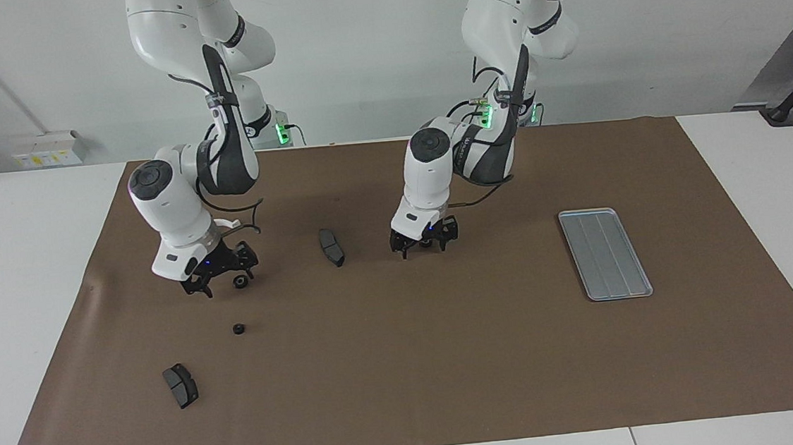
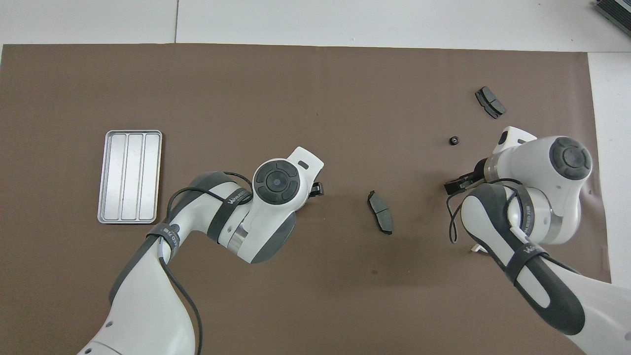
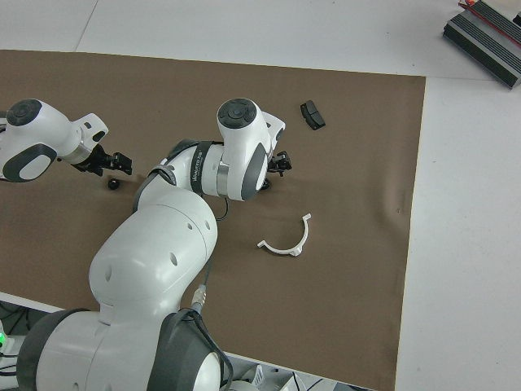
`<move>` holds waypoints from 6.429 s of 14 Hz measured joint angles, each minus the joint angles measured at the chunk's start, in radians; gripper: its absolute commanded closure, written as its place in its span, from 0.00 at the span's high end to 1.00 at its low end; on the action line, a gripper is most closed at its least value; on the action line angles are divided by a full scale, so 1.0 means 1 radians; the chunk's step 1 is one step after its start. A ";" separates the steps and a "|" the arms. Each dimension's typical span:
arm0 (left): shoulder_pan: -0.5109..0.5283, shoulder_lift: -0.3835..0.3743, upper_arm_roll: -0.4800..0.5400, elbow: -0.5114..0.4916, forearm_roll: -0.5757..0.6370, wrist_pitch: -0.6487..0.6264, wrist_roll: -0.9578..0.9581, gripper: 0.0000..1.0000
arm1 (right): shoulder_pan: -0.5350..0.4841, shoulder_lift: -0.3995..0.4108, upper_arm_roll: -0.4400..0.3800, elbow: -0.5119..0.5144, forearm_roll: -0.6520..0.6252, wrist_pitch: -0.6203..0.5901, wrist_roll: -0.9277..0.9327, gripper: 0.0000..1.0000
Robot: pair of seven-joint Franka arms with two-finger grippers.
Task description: Pick bearing gear from pile to tray
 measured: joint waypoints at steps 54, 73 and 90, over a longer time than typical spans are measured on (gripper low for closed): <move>0.404 -0.175 -0.009 -0.010 -0.039 -0.100 0.378 1.00 | 0.606 0.238 0.003 0.390 -0.060 -0.100 1.258 1.00; -0.010 0.052 -0.011 0.136 -0.042 -0.105 0.059 0.81 | 0.012 0.219 -0.010 0.450 -0.006 -0.206 0.355 1.00; -0.057 0.047 -0.010 0.057 -0.042 -0.025 0.019 0.00 | 0.001 0.291 -0.005 0.419 0.002 -0.130 0.227 0.38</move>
